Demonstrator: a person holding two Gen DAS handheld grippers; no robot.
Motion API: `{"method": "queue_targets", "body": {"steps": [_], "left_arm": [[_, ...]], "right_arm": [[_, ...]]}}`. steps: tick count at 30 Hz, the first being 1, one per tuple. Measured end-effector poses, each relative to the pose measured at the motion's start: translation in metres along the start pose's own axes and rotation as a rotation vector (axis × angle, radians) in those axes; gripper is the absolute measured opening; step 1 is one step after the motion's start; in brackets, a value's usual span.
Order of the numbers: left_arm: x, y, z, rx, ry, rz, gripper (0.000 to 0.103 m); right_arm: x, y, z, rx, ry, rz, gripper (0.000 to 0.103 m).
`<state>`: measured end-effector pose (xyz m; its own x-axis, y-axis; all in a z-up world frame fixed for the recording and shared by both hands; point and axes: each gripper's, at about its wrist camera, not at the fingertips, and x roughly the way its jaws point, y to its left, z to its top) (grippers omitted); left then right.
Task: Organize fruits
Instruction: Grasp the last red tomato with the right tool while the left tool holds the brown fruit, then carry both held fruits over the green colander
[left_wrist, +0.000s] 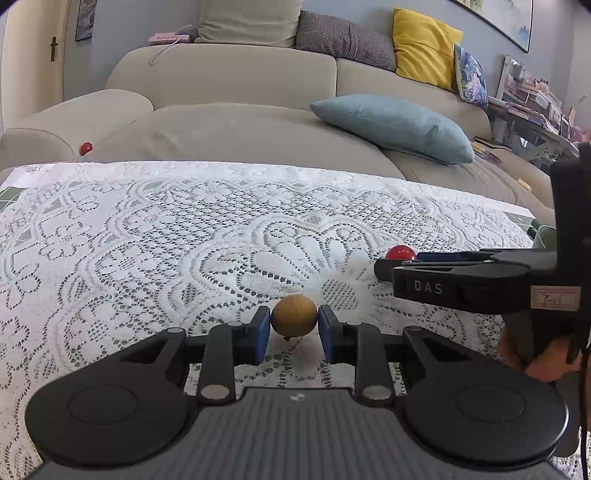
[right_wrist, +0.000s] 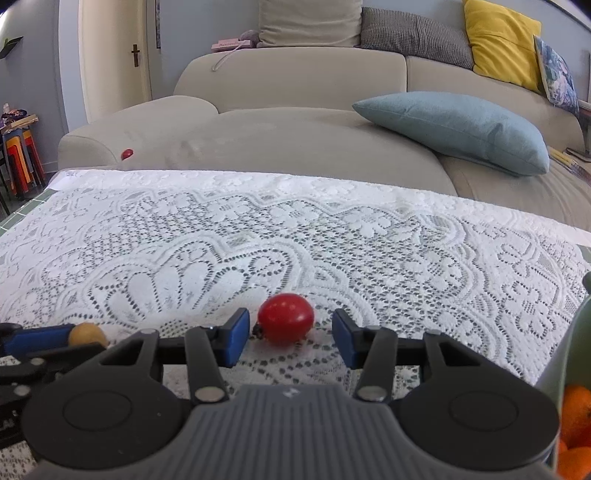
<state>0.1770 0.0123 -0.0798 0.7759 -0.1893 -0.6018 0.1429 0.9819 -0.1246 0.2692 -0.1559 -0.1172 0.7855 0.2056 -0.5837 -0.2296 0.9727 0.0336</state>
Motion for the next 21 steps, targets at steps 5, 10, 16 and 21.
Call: {"method": "queue_targets", "body": {"steps": [5,10,16,21], "left_arm": [[0.0,-0.001,0.0,0.0,0.002,-0.001,0.031],[-0.001,0.0,0.0,-0.001,0.004,-0.001,0.031],[-0.004,0.001,0.0,-0.004,0.015,0.002,0.031],[-0.014,-0.003,0.0,0.008,-0.003,-0.01,0.031]], "right_arm": [[-0.002,0.006,0.0,-0.035,-0.006,-0.003,0.031],[-0.003,0.011,-0.001,-0.051,-0.009,0.0,0.031],[-0.022,0.021,-0.004,-0.1,-0.019,0.023,0.031],[-0.052,0.032,-0.008,-0.138,-0.036,0.056,0.031]]}}
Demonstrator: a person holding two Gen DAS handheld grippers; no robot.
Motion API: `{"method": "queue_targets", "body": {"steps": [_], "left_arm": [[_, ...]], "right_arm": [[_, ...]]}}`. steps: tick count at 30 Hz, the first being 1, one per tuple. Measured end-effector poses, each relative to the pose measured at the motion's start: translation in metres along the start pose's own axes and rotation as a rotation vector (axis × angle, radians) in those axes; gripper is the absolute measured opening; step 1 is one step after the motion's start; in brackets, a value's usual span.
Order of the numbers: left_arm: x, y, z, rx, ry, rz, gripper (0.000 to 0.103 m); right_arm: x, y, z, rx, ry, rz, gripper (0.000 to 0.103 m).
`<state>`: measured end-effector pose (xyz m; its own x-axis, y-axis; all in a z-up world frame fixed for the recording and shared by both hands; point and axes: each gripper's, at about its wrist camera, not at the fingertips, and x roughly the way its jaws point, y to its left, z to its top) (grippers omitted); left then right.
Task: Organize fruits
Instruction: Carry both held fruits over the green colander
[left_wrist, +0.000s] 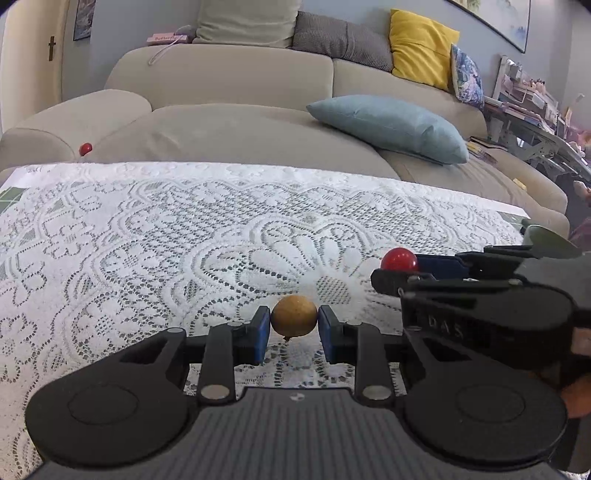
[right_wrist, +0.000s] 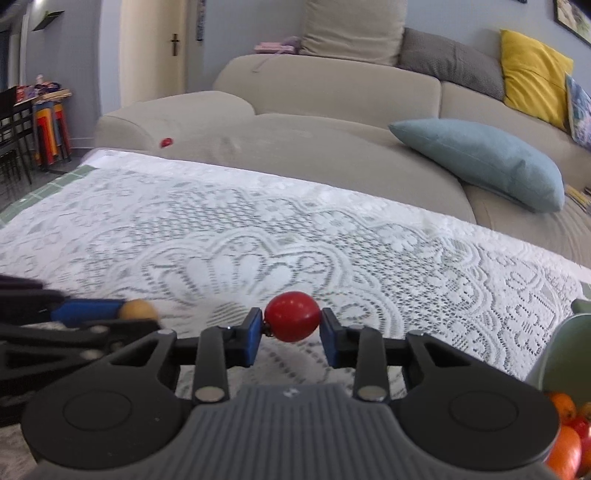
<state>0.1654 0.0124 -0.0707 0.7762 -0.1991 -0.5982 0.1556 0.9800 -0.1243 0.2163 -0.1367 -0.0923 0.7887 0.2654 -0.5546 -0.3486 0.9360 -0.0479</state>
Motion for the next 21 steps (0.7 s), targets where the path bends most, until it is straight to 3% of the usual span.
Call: {"method": "queue_targets", "body": {"steps": [21], "left_arm": [[-0.056,-0.029,0.0,0.015,-0.001,0.01,0.031]], "right_arm": [[-0.093,0.011,-0.021,-0.097,-0.07,-0.02,0.03]]}}
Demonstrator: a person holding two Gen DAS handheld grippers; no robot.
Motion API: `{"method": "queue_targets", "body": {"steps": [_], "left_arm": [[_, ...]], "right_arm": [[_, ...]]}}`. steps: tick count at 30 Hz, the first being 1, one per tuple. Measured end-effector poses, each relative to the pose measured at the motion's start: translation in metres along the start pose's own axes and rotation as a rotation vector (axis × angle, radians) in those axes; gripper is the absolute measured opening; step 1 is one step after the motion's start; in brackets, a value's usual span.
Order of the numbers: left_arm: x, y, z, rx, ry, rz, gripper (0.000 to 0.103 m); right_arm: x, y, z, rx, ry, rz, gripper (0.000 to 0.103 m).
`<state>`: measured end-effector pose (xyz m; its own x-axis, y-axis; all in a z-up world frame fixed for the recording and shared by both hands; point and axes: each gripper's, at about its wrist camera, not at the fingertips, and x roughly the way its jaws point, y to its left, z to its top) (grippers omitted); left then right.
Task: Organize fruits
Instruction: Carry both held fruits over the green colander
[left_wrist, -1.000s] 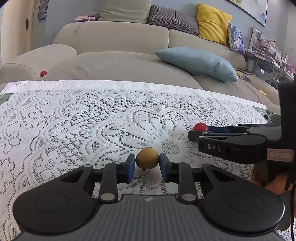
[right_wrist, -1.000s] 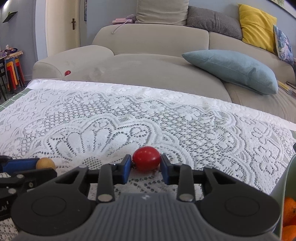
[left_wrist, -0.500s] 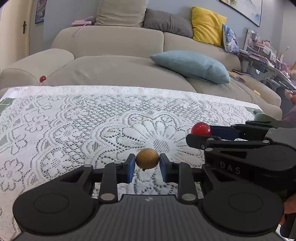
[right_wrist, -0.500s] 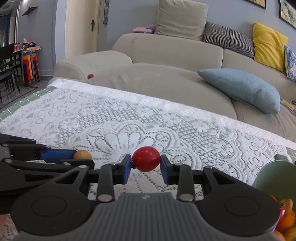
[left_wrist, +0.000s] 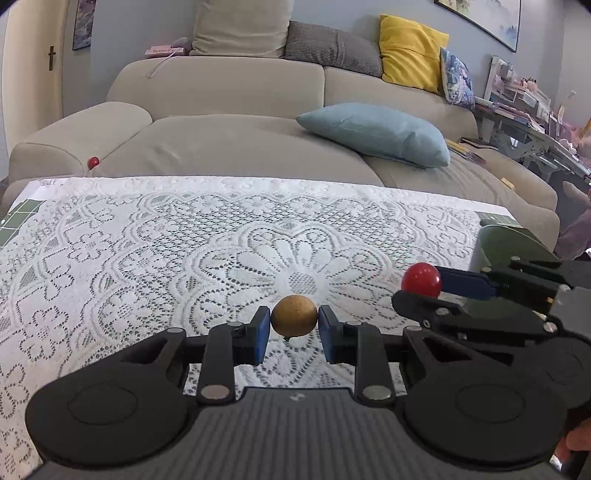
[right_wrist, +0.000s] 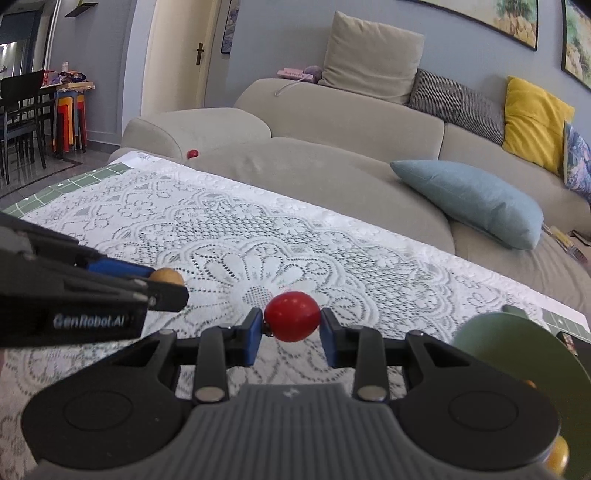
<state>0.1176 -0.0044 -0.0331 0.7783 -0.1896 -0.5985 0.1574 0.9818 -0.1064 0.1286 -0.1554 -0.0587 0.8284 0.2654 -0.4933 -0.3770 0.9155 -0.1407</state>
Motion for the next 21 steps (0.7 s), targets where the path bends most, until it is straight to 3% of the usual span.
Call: {"method": "queue_targets", "body": {"steps": [10,21], "left_arm": [[-0.021,-0.029,0.008,0.0,0.008,-0.053,0.031],[-0.014,-0.102,0.026,0.061,0.045,-0.207,0.031]], "right_arm": [[-0.044,-0.014,-0.016,-0.055,0.038,0.067,0.03],[-0.094,-0.076,-0.015,-0.128,0.085,0.02,0.03]]}}
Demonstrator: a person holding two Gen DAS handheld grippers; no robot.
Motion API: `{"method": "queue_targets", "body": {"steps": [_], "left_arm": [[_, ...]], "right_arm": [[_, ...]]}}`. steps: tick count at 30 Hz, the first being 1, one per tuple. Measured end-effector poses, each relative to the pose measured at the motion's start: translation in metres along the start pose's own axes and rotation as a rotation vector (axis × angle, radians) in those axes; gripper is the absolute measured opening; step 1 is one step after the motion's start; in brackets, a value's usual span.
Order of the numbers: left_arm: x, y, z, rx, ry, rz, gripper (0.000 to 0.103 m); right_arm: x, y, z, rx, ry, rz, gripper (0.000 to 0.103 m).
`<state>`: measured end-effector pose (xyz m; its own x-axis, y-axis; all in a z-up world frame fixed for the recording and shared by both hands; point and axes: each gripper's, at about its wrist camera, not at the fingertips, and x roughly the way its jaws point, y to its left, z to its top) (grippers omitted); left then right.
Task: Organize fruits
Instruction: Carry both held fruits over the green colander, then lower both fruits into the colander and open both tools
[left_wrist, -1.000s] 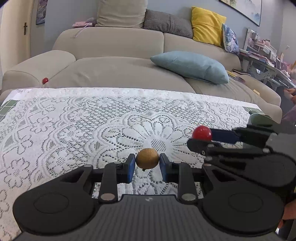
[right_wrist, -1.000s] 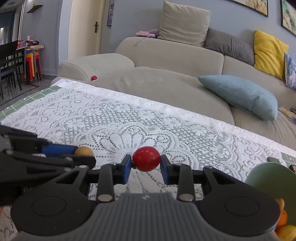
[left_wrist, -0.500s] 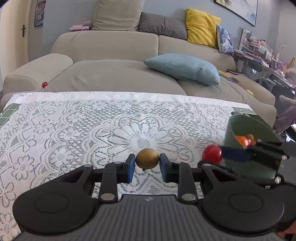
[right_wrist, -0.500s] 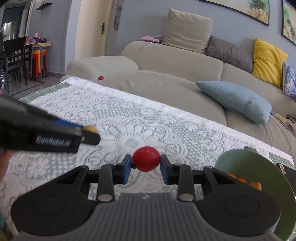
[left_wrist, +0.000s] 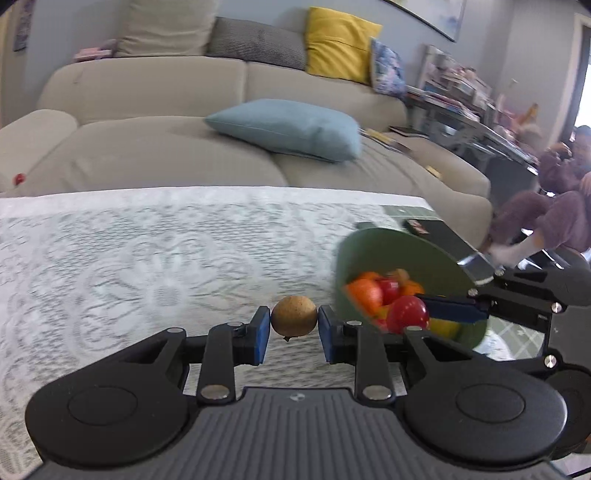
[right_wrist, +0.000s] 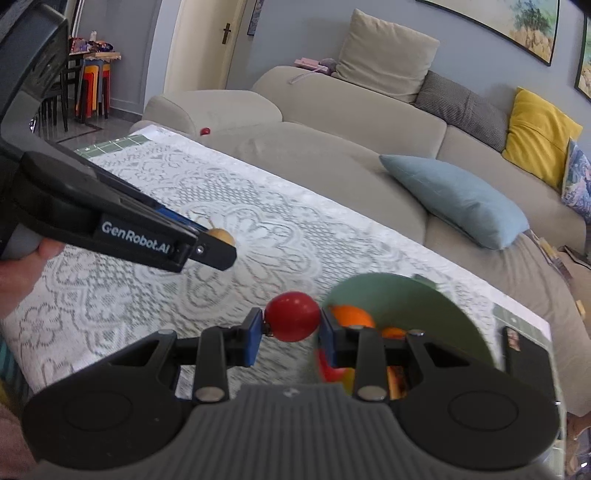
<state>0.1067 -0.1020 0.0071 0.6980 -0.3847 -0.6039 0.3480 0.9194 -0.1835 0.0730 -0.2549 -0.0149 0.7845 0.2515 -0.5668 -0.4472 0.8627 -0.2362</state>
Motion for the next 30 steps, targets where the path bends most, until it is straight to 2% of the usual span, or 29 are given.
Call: {"method": "queue_targets", "body": {"steps": [12,30], "left_arm": [[0.043,-0.055,0.025,0.011,0.034,-0.047,0.031],[0.099,-0.067,0.029,-0.02,0.097,-0.089,0.031]], "right_arm": [[0.002,-0.057,0.0,-0.054,0.074,-0.059,0.03],[0.049,-0.097,-0.007,-0.086,0.183,-0.09,0.03]]}}
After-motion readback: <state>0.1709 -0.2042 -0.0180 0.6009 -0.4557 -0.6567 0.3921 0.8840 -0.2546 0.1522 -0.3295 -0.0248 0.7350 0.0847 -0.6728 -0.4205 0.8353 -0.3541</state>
